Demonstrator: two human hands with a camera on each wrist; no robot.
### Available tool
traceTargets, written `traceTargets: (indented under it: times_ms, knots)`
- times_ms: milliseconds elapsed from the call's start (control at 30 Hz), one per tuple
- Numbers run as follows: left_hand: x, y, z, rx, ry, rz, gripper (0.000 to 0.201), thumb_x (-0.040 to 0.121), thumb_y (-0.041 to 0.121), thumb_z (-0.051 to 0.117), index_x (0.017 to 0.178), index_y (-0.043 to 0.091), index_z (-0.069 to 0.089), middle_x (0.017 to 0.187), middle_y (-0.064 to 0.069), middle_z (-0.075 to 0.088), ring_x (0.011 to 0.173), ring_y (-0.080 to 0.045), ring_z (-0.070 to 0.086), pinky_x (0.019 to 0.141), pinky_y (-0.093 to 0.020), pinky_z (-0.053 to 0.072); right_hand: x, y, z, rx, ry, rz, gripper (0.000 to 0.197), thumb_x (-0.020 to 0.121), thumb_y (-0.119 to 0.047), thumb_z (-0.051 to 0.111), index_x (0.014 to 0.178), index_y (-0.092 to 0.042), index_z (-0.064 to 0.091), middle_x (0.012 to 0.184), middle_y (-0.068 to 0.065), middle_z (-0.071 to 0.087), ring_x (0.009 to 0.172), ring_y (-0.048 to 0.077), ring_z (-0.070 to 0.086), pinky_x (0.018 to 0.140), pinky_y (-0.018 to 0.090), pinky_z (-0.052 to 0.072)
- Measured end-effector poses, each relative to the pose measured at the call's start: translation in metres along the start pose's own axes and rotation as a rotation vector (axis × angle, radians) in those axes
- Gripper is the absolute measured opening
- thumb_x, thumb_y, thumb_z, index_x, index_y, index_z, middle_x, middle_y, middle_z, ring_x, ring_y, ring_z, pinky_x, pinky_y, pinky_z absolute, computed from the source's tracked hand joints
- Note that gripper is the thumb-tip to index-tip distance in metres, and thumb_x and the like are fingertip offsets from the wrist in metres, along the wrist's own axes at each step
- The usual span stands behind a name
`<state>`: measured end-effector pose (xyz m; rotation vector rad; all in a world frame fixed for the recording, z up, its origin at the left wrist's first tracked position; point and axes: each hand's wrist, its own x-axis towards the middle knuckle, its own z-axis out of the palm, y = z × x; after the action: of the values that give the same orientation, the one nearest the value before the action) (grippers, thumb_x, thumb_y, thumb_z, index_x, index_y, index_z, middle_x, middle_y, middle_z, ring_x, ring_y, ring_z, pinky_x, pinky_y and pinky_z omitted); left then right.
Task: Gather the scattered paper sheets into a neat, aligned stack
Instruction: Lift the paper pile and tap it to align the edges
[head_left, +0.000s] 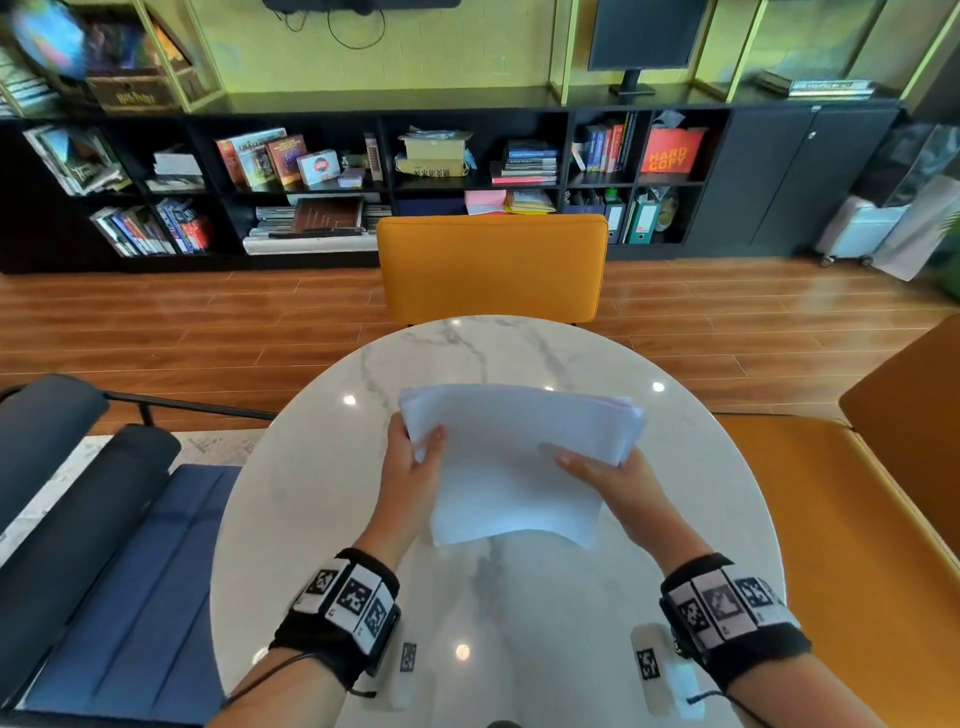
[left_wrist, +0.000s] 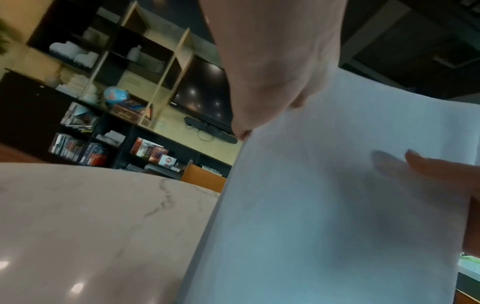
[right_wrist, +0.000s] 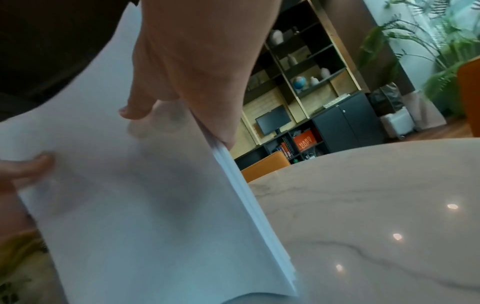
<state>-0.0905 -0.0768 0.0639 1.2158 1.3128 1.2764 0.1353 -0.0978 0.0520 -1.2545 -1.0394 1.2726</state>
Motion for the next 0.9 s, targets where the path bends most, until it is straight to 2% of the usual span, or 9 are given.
traceTargets:
  times_ms: [67, 167, 333, 400, 467, 567, 700, 800, 900]
  knots:
    - [-0.001, 0.001, 0.004, 0.005, 0.029, 0.028, 0.014, 0.097, 0.021, 0.047, 0.102, 0.034, 0.044, 0.102, 0.008, 0.056, 0.093, -0.007, 0.059, 0.071, -0.021, 0.046, 0.001, -0.002, 0.004, -0.027, 0.061, -0.001, 0.037, 0.07, -0.019, 0.08, 0.105, -0.02, 0.069, 0.105, 0.01, 0.074, 0.098, 0.027, 0.071, 0.081, 0.041, 0.058]
    - [0.0, 0.007, 0.005, 0.013, 0.085, 0.08, 0.013, 0.097, 0.017, 0.047, 0.106, 0.025, 0.041, 0.097, 0.009, 0.055, 0.089, -0.008, 0.059, 0.07, -0.022, 0.047, 0.005, -0.01, 0.005, -0.035, 0.111, -0.001, 0.036, 0.07, -0.022, 0.081, 0.103, -0.016, 0.069, 0.101, 0.006, 0.076, 0.091, 0.021, 0.073, 0.077, 0.039, 0.059]
    - [-0.006, 0.004, -0.005, -0.037, 0.087, 0.065, 0.021, 0.095, 0.021, 0.053, 0.108, 0.034, 0.045, 0.108, 0.006, 0.059, 0.104, -0.018, 0.06, 0.087, -0.036, 0.051, 0.005, -0.009, -0.003, -0.021, 0.119, -0.077, 0.041, 0.076, -0.015, 0.076, 0.113, -0.012, 0.058, 0.106, 0.011, 0.072, 0.09, 0.018, 0.073, 0.069, 0.028, 0.057]
    - [-0.006, 0.004, -0.005, -0.032, 0.082, 0.073, 0.018, 0.097, 0.022, 0.049, 0.104, 0.038, 0.047, 0.107, 0.004, 0.06, 0.105, -0.022, 0.06, 0.089, -0.039, 0.05, 0.003, -0.006, 0.0, -0.036, 0.13, -0.113, 0.031, 0.084, -0.017, 0.068, 0.113, -0.014, 0.057, 0.108, 0.014, 0.07, 0.092, 0.022, 0.072, 0.073, 0.033, 0.058]
    - [-0.006, 0.006, -0.001, 0.005, 0.09, 0.084, 0.012, 0.099, 0.023, 0.043, 0.108, 0.029, 0.045, 0.102, 0.003, 0.059, 0.103, -0.025, 0.06, 0.089, -0.042, 0.05, 0.003, -0.003, 0.01, -0.077, 0.137, -0.134, 0.025, 0.09, -0.018, 0.061, 0.114, -0.017, 0.058, 0.108, 0.013, 0.07, 0.095, 0.025, 0.07, 0.08, 0.042, 0.057]
    - [-0.006, 0.012, 0.008, 0.019, 0.137, 0.145, 0.011, 0.1, 0.018, 0.04, 0.111, 0.021, 0.038, 0.096, 0.008, 0.054, 0.096, -0.023, 0.059, 0.081, -0.035, 0.051, 0.003, -0.008, 0.024, -0.137, 0.154, -0.182, 0.024, 0.091, -0.02, 0.057, 0.116, -0.019, 0.055, 0.11, 0.01, 0.069, 0.1, 0.025, 0.068, 0.088, 0.05, 0.054]
    - [-0.002, 0.02, 0.006, 0.001, 0.229, 0.243, 0.019, 0.097, 0.017, 0.047, 0.112, 0.019, 0.036, 0.102, 0.003, 0.052, 0.097, -0.02, 0.055, 0.083, -0.029, 0.047, 0.001, -0.026, 0.017, -0.084, 0.159, -0.247, 0.03, 0.085, -0.024, 0.066, 0.112, -0.026, 0.053, 0.109, 0.003, 0.067, 0.099, 0.018, 0.067, 0.085, 0.041, 0.055]
    - [-0.002, 0.016, 0.003, 0.068, 0.232, 0.265, 0.022, 0.094, 0.019, 0.051, 0.11, 0.02, 0.037, 0.101, 0.007, 0.05, 0.097, -0.016, 0.051, 0.087, -0.018, 0.043, 0.0, -0.027, 0.01, -0.072, 0.128, -0.214, 0.045, 0.075, -0.033, 0.075, 0.112, -0.038, 0.05, 0.11, 0.004, 0.062, 0.098, 0.022, 0.065, 0.083, 0.037, 0.055]
    - [-0.005, 0.007, 0.006, 0.092, 0.197, 0.211, 0.013, 0.097, 0.016, 0.045, 0.108, 0.017, 0.038, 0.104, -0.003, 0.053, 0.099, -0.019, 0.054, 0.089, -0.03, 0.046, 0.001, -0.018, 0.016, -0.049, 0.094, -0.152, 0.048, 0.069, -0.036, 0.076, 0.112, -0.033, 0.054, 0.111, 0.009, 0.067, 0.101, 0.027, 0.067, 0.082, 0.04, 0.057]
